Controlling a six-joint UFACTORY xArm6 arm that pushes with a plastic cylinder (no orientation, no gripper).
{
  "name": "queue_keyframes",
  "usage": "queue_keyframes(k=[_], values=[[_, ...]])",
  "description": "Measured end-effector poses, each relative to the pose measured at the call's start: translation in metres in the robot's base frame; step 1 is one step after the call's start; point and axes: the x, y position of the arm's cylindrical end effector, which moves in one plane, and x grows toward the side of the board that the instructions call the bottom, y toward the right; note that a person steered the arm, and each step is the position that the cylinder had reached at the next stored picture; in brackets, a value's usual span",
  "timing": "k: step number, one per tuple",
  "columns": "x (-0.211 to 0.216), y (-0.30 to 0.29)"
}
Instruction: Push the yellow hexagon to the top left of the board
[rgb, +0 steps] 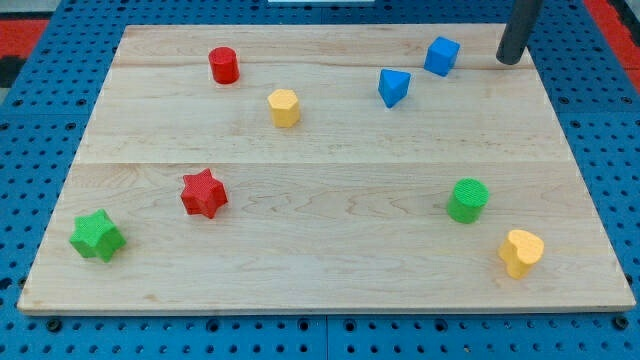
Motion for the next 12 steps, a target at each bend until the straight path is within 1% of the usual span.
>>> queue_keyframes(k=[1, 2, 3, 5, 6, 7, 8, 9, 10, 11, 12], values=[[0.048, -0.013], [0.1, -0.061], [0.104, -0.08], [0.111, -0.071], [0.112, -0.097], [0.104, -0.193], [0.1, -0.266], [0.112, -0.322], [0.092, -0.365], [0.1, -0.35], [0.099, -0.314]])
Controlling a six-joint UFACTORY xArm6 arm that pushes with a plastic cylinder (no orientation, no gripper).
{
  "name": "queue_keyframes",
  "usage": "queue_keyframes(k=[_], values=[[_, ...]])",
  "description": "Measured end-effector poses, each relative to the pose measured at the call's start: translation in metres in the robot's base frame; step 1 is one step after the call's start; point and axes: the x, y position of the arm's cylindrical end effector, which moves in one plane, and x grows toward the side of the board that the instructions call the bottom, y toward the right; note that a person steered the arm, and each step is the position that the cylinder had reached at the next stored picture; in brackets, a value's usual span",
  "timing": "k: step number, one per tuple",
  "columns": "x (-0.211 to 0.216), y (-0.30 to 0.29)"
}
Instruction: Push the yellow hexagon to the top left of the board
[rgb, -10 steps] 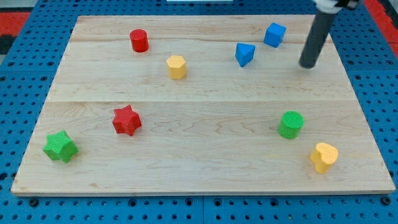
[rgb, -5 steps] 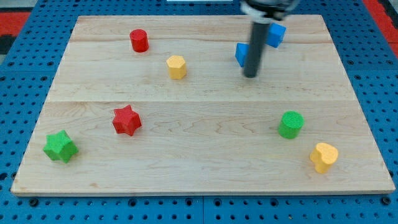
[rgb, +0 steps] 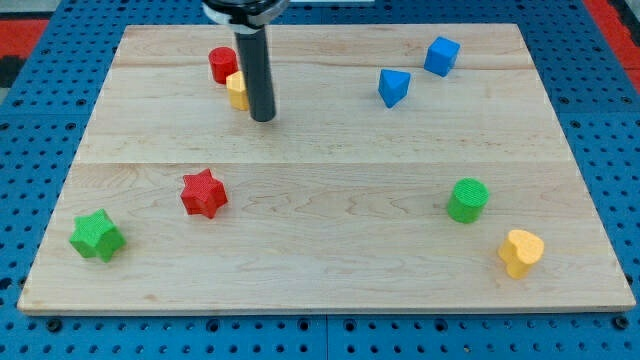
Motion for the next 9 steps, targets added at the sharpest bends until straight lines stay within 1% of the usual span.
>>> queue_keyframes(k=[1, 2, 3, 4, 5, 7, 8, 9], values=[[-0.007, 0.009], [-0.038, 0.005], [-0.045, -0.049], [-0.022, -0.099], [0.004, -0.116], [-0.066, -0.128], [-0.082, -0.161], [-0.086, -0.151]])
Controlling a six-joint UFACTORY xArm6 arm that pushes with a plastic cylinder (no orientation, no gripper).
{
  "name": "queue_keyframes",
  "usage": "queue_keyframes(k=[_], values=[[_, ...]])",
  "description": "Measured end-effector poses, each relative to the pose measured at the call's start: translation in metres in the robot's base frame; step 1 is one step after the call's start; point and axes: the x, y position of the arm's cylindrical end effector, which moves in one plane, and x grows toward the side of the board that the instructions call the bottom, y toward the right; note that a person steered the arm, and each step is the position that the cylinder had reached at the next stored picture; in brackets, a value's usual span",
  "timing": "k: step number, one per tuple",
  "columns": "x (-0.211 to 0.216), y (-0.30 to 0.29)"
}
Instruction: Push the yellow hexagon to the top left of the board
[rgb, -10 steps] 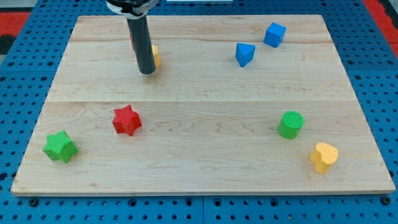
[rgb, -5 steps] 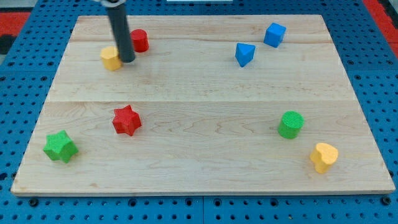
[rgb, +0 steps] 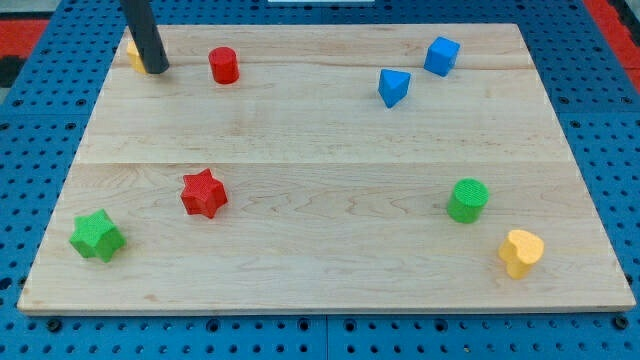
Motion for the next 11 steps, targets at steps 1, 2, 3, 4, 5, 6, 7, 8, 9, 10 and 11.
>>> queue_keyframes(k=[1, 2, 3, 4, 5, 6, 7, 8, 9, 10, 11], values=[[0.024, 0.006], [0.022, -0.03], [0.007, -0.065], [0.003, -0.064], [0.002, -0.064], [0.002, -0.076], [0.002, -0.081], [-0.02, -0.038], [-0.029, -0.024], [-0.035, -0.029], [0.006, -0.027]])
